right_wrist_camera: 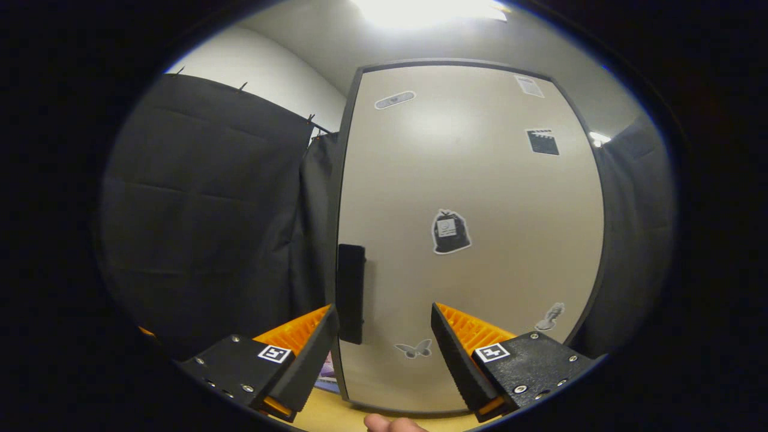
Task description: Open the cabinet door with the right hand, grasp the bottle in the cabinet with the left hand and place it on the coaster, then close the cabinet door with the right hand.
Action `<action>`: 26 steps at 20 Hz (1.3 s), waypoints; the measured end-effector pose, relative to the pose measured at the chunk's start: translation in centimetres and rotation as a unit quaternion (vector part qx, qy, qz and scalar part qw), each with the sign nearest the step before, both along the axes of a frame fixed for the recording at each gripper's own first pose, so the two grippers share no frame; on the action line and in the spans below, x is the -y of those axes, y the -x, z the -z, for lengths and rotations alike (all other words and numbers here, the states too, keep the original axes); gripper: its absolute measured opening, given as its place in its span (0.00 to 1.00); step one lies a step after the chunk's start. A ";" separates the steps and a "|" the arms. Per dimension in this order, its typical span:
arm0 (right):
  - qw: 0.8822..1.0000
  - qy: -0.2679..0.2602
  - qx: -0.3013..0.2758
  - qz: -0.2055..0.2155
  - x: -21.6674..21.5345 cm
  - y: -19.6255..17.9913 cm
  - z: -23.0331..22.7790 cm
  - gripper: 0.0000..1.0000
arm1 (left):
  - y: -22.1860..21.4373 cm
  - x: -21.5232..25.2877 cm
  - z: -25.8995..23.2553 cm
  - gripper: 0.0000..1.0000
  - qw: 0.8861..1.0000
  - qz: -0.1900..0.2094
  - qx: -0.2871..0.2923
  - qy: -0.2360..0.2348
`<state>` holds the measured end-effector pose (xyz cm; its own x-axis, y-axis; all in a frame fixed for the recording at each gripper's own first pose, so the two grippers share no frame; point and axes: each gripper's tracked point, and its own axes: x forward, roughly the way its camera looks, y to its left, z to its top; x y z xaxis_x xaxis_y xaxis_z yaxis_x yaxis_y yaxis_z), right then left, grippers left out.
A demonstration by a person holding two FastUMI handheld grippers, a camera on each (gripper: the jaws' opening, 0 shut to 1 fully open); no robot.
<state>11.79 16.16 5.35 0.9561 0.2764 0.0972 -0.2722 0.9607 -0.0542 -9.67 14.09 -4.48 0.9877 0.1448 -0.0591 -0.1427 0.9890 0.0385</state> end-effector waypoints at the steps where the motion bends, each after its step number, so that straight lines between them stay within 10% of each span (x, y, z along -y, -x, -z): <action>1: 1.000 0.002 0.001 -0.005 -1.0 -0.7 -0.1 0.95 | 0.4 -0.4 0.1 0.82 1.000 -0.002 -0.002 -0.001; 5: 0.999 0.032 -0.011 0.010 -3.3 -3.6 0.6 0.94 | 1.4 -1.8 0.5 0.82 1.000 -0.012 -0.001 0.008; 10: 0.996 0.028 -0.077 0.016 -4.2 -5.6 3.1 0.40 | 1.7 -4.0 1.9 0.77 1.000 -0.025 -0.018 -0.001; 12: 0.997 0.015 -0.081 0.010 -4.2 -5.7 3.1 0.33 | 1.6 -4.2 2.2 0.77 0.999 -0.024 -0.021 0.002; 26: 0.994 0.027 -0.095 -0.052 -4.3 -2.3 3.2 0.20 | 1.3 -1.0 2.8 0.81 0.999 0.051 -0.009 0.003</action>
<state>14.11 20.50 2.19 0.9222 0.3738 -0.0993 -0.3793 0.9243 -0.0432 -10.93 15.04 -7.28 0.9961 0.0425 -0.0777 -0.0399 0.9986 0.0341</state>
